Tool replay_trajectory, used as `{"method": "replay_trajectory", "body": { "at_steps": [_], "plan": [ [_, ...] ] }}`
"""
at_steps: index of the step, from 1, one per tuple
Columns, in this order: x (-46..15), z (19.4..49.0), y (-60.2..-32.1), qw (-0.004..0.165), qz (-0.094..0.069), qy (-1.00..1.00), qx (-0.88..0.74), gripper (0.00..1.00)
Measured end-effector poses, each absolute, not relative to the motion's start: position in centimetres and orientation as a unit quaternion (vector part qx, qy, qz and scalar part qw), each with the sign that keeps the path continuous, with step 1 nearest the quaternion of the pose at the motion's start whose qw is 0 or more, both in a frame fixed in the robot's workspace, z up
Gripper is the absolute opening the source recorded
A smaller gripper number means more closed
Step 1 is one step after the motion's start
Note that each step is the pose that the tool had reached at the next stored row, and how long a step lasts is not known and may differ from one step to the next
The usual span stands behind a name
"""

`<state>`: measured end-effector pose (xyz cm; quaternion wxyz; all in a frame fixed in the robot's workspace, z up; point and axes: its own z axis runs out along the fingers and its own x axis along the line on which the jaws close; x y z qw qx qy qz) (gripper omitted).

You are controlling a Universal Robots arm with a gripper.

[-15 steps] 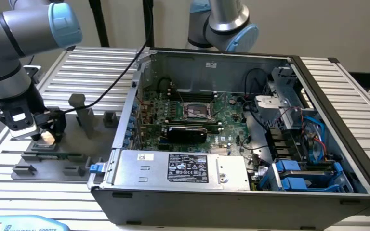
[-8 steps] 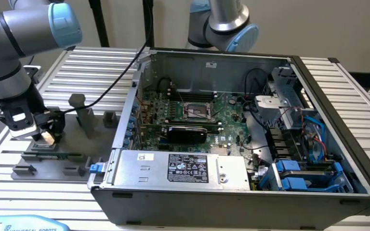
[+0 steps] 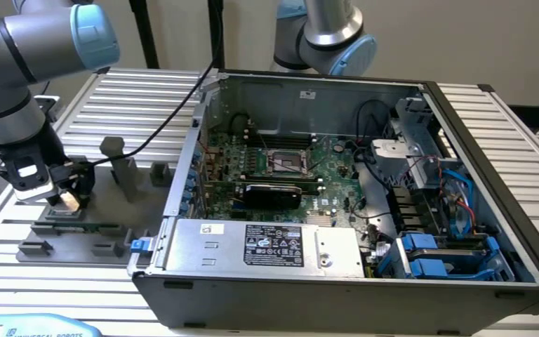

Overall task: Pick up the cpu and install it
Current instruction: 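Pick up the cpu and move it towards the insertion slot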

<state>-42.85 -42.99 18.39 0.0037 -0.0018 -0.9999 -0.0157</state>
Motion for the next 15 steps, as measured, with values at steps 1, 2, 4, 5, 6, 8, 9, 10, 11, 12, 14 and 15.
{"method": "replay_trajectory", "body": {
  "at_steps": [1,2,4,5,6,8,9,10,11,12,14,15],
  "plan": [
    [-42.85,18.39,-42.99,0.004,-0.016,-1.000,-0.002,0.55],
    [-42.85,18.39,-42.99,0.004,-0.016,-1.000,-0.002,0.55],
    [-42.85,18.39,-42.99,0.004,-0.016,-1.000,-0.002,0.55],
    [-42.85,18.39,-42.99,0.004,-0.016,-1.000,-0.002,0.55],
    [-42.85,18.39,-42.99,0.004,-0.016,-1.000,-0.002,0.55],
    [-42.85,18.39,-42.99,0.004,-0.016,-1.000,-0.002,0.55],
    [-42.85,18.39,-42.99,0.004,-0.016,-1.000,-0.002,0.55],
    [-42.85,18.39,-42.99,0.004,-0.016,-1.000,-0.002,0.55],
    [-42.85,18.39,-42.99,0.004,-0.016,-1.000,-0.002,0.55],
    [-42.85,18.38,-42.99,0.004,-0.016,-1.000,-0.002,0.56],
    [-42.85,18.38,-42.99,0.004,-0.016,-1.000,-0.002,0.62],
    [-42.85,18.38,-42.99,0.004,-0.016,-1.000,-0.002,0.62]
  ]
}}
